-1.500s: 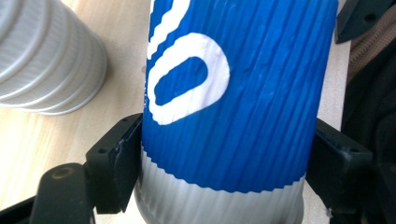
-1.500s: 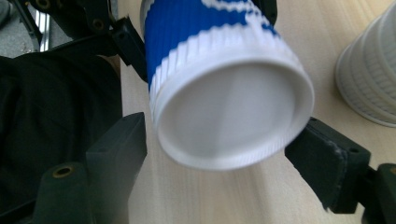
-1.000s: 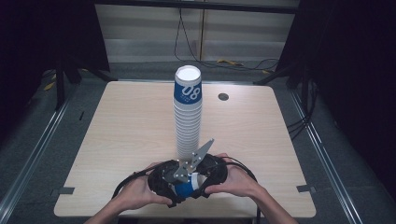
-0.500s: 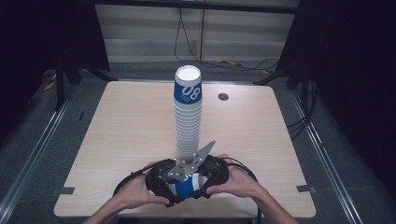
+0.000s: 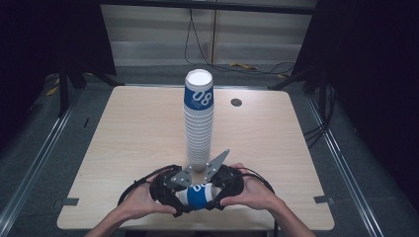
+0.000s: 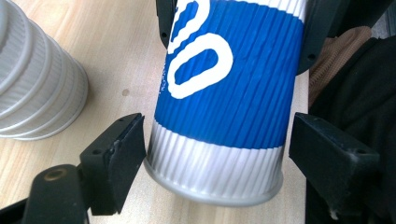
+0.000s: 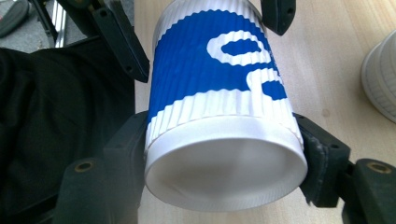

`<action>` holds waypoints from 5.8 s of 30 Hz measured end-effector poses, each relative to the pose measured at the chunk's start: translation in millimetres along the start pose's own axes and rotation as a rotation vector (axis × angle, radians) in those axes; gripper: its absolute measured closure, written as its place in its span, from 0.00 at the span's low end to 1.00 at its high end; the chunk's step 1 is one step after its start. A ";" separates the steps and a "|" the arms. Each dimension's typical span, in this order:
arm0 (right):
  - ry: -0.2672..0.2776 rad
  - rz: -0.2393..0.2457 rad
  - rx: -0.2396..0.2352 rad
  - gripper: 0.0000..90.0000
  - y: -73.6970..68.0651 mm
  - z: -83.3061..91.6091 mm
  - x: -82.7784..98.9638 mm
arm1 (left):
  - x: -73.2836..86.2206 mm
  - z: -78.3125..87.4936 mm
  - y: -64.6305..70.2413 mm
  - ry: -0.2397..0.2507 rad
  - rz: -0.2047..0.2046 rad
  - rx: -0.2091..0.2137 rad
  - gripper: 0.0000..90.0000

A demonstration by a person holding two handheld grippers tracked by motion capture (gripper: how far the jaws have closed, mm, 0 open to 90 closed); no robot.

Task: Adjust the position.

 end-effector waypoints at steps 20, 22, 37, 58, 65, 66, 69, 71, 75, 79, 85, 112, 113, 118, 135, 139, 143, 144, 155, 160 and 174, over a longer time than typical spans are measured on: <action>0.049 -0.081 0.049 0.33 15.3 8.2 14.4 | 1.3 28.4 -7.6 0.242 0.087 0.001 0.20; 0.068 -0.095 0.057 0.33 15.8 10.2 14.1 | 1.3 30.7 -7.3 0.272 0.097 0.012 0.17; 0.236 -0.184 0.078 0.33 25.6 25.4 11.6 | 1.2 42.7 -9.6 0.402 0.125 -0.002 0.20; 0.477 -0.264 0.071 0.33 29.5 34.6 7.6 | 0.8 46.7 -14.5 0.531 0.128 -0.026 0.20; 0.525 -0.258 0.093 0.33 32.0 36.1 6.8 | -3.6 52.0 -13.1 0.598 0.104 -0.035 0.21; 0.545 -0.263 0.076 0.33 31.7 36.9 6.0 | -3.7 52.0 -12.9 0.599 0.105 -0.030 0.21; 0.576 -0.256 0.065 0.33 31.3 38.2 4.6 | -3.6 51.1 -13.3 0.606 0.111 -0.026 0.21; 0.602 -0.258 0.055 0.33 30.6 39.1 3.3 | -3.3 49.8 -14.3 0.601 0.114 -0.034 0.21; 0.610 -0.247 0.059 0.33 29.7 37.0 4.0 | -4.3 48.2 -13.7 0.602 0.108 -0.039 0.21; 0.630 -0.236 0.044 0.33 26.6 36.0 3.2 | -6.5 46.8 -12.4 0.612 0.095 -0.034 0.21; 0.661 -0.226 0.028 0.33 24.7 37.7 -0.4 | -7.6 42.4 -15.0 0.630 0.118 0.006 0.19; 0.631 -0.171 0.002 0.33 13.3 26.9 -7.7 | -19.0 36.2 -11.3 0.653 0.107 0.067 0.12; 0.628 -0.173 -0.001 0.33 13.0 26.5 -7.7 | -18.5 36.6 -11.0 0.647 0.101 0.063 0.12; 0.590 -0.174 -0.022 0.32 12.0 22.9 -6.1 | -17.2 38.3 -9.5 0.632 0.077 0.062 0.15; 0.530 -0.153 0.021 0.28 10.6 17.3 -5.2 | -15.5 40.7 -8.8 0.620 0.070 0.055 0.20; 0.495 -0.190 0.071 0.17 16.5 13.0 -1.3 | -12.2 47.4 -12.2 0.626 0.081 0.033 0.20; 0.488 -0.204 0.099 0.16 18.9 13.9 0.4 | -6.0 54.7 -15.5 0.608 0.090 0.003 0.20; 0.486 -0.203 0.104 0.16 18.8 14.4 0.6 | -4.5 56.5 -16.7 0.609 0.093 -0.001 0.20; 0.481 -0.246 0.118 0.16 26.6 17.3 4.1 | 1.3 63.6 -17.3 0.589 0.116 -0.003 0.19; 0.463 -0.254 0.135 0.16 30.4 16.6 7.5 | 6.5 66.3 -21.9 0.579 0.140 -0.020 0.19; 0.431 -0.263 0.176 0.17 35.7 17.3 14.3 | 21.0 85.9 -30.0 0.566 0.214 -0.073 0.19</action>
Point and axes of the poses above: each handheld gripper's, and its own axes: z roughly backward along the jaws, x roughly out of its underside, y roughly to its right, the point moved 8 cm from there along -z, roughly forward along the jaws, and after that the axes turned 14 degrees about x, right-handed, at the moved point
